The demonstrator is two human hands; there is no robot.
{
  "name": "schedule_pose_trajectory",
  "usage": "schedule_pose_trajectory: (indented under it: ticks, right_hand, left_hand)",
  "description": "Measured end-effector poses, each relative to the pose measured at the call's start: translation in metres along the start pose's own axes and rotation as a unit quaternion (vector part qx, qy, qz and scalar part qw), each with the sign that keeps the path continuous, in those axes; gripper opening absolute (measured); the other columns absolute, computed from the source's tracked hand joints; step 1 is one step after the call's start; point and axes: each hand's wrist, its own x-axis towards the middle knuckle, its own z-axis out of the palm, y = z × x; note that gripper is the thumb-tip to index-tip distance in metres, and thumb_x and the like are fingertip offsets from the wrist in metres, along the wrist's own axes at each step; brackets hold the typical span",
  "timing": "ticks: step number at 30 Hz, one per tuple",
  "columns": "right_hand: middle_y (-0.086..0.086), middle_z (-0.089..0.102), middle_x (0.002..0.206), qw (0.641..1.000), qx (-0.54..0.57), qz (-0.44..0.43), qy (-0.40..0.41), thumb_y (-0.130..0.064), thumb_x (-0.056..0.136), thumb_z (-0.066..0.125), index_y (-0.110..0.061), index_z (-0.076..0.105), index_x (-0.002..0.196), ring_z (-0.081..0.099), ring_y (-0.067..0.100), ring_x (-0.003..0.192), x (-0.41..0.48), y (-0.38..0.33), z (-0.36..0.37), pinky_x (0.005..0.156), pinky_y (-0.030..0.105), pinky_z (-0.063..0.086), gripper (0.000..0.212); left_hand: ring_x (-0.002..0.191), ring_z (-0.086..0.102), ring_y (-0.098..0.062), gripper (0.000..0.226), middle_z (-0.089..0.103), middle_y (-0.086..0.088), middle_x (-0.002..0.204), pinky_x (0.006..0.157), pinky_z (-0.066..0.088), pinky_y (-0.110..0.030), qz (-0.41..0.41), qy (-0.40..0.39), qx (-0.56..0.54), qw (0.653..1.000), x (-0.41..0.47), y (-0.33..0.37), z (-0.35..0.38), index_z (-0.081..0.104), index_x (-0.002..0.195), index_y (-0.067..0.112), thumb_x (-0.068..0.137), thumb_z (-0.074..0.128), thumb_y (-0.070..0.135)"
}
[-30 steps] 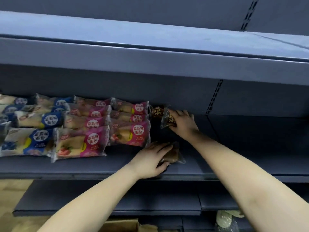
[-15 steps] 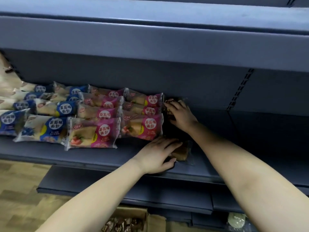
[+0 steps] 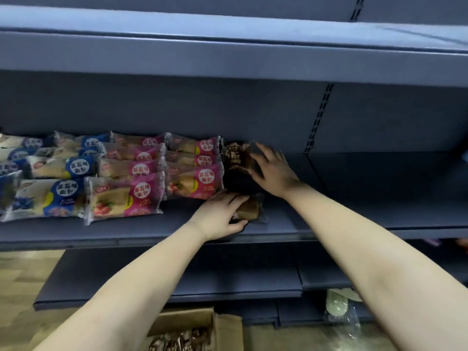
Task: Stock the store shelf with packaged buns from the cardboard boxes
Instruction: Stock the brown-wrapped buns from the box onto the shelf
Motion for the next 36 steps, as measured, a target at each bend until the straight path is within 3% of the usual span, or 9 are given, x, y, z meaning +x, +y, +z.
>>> schedule_pose_trajectory:
  ticks: [6, 10, 12, 16, 19, 22, 27, 31, 36]
  right_hand:
    - [0.003, 0.020, 0.157, 1.000, 0.005, -0.012, -0.002, -0.047, 0.097, 0.036, -0.018, 0.032, 0.147, 0.026, 0.029, 0.139, -0.051, -0.021, -0.022, 0.118, 0.045, 0.004, 0.057]
    - [0.009, 0.055, 0.133, 0.996, -0.015, -0.061, 0.065, -0.051, 0.088, 0.039, -0.013, 0.052, 0.133, 0.057, 0.033, 0.112, -0.072, -0.033, -0.030, 0.109, 0.056, 0.026, 0.060]
    - [0.010, 0.056, 0.131, 0.994, -0.030, -0.071, 0.079, -0.052, 0.084, 0.042, -0.012, 0.054, 0.131, 0.058, 0.033, 0.110, -0.075, -0.036, -0.032, 0.106, 0.057, 0.031, 0.062]
    - [0.008, 0.045, 0.143, 0.984, -0.104, -0.133, 0.062, -0.060, 0.075, 0.053, -0.014, 0.040, 0.139, 0.040, 0.033, 0.130, -0.082, -0.040, -0.027, 0.105, 0.063, 0.028, 0.080]
    - [0.007, 0.047, 0.142, 0.979, -0.124, -0.148, 0.067, -0.053, 0.063, 0.072, -0.014, 0.034, 0.141, 0.034, 0.031, 0.132, -0.088, -0.046, -0.019, 0.104, 0.063, 0.027, 0.095]
    - [0.006, 0.060, 0.121, 0.978, -0.122, -0.149, 0.084, -0.047, 0.053, 0.078, -0.011, 0.048, 0.132, 0.052, 0.028, 0.117, -0.091, -0.056, -0.012, 0.100, 0.062, 0.035, 0.091]
    - [0.013, 0.061, 0.106, 0.991, -0.076, 0.020, 0.108, -0.048, 0.063, 0.076, -0.005, 0.051, 0.129, 0.061, 0.035, 0.097, -0.090, -0.072, -0.014, 0.102, 0.059, 0.031, 0.082]
    - [0.011, 0.050, 0.129, 0.969, 0.023, 0.220, 0.108, -0.056, 0.080, 0.057, -0.007, 0.021, 0.146, 0.054, 0.032, 0.112, -0.081, -0.098, -0.024, 0.091, 0.045, 0.036, 0.090]
    - [0.011, 0.042, 0.137, 0.964, 0.090, 0.236, 0.082, -0.052, 0.082, 0.055, -0.014, -0.002, 0.151, 0.057, 0.031, 0.107, -0.073, -0.126, -0.021, 0.087, 0.044, 0.038, 0.097]
  left_hand:
    - [0.109, 0.058, -0.030, 0.056, 0.061, -0.013, 0.122, 0.088, 0.048, -0.035, -0.106, 0.000, -0.108, 0.989, 0.004, 0.024, -0.019, 0.045, 0.137, 0.016, 0.088, 0.060, 0.039]
    - [0.107, 0.059, -0.023, 0.040, 0.063, -0.007, 0.119, 0.083, 0.044, -0.026, -0.191, 0.016, -0.264, 0.945, 0.017, 0.035, -0.051, 0.053, 0.127, 0.016, 0.092, 0.056, 0.035]
    - [0.106, 0.058, -0.019, 0.033, 0.063, -0.003, 0.115, 0.085, 0.042, -0.024, -0.237, 0.013, -0.354, 0.905, 0.019, 0.033, -0.064, 0.057, 0.122, 0.016, 0.094, 0.054, 0.033]
    - [0.109, 0.063, -0.028, 0.039, 0.068, -0.009, 0.114, 0.099, 0.048, -0.045, -0.324, -0.082, -0.577, 0.745, 0.014, 0.020, -0.075, 0.059, 0.123, 0.011, 0.092, 0.057, 0.035]
    - [0.113, 0.060, -0.030, 0.038, 0.066, -0.013, 0.118, 0.098, 0.048, -0.043, -0.320, -0.165, -0.602, 0.713, 0.004, 0.014, -0.079, 0.057, 0.124, 0.012, 0.097, 0.048, 0.036]
    - [0.101, 0.063, -0.026, 0.042, 0.067, -0.012, 0.111, 0.093, 0.048, -0.039, -0.308, -0.220, -0.611, 0.696, -0.009, 0.013, -0.080, 0.056, 0.122, 0.011, 0.096, 0.046, 0.041]
    - [0.083, 0.061, -0.022, 0.043, 0.064, -0.007, 0.091, 0.082, 0.047, -0.035, -0.340, -0.082, -0.690, 0.634, -0.017, 0.011, -0.081, 0.059, 0.104, 0.015, 0.092, 0.045, 0.053]
    - [0.111, 0.057, -0.020, 0.060, 0.064, 0.001, 0.118, 0.094, 0.047, -0.038, -0.315, -0.038, -0.660, 0.681, -0.022, 0.007, -0.077, 0.054, 0.125, 0.022, 0.076, 0.063, 0.055]
    - [0.106, 0.059, -0.015, 0.032, 0.063, 0.000, 0.118, 0.086, 0.050, -0.034, -0.319, 0.001, -0.622, 0.715, -0.021, 0.021, -0.066, 0.056, 0.118, 0.025, 0.089, 0.063, 0.035]
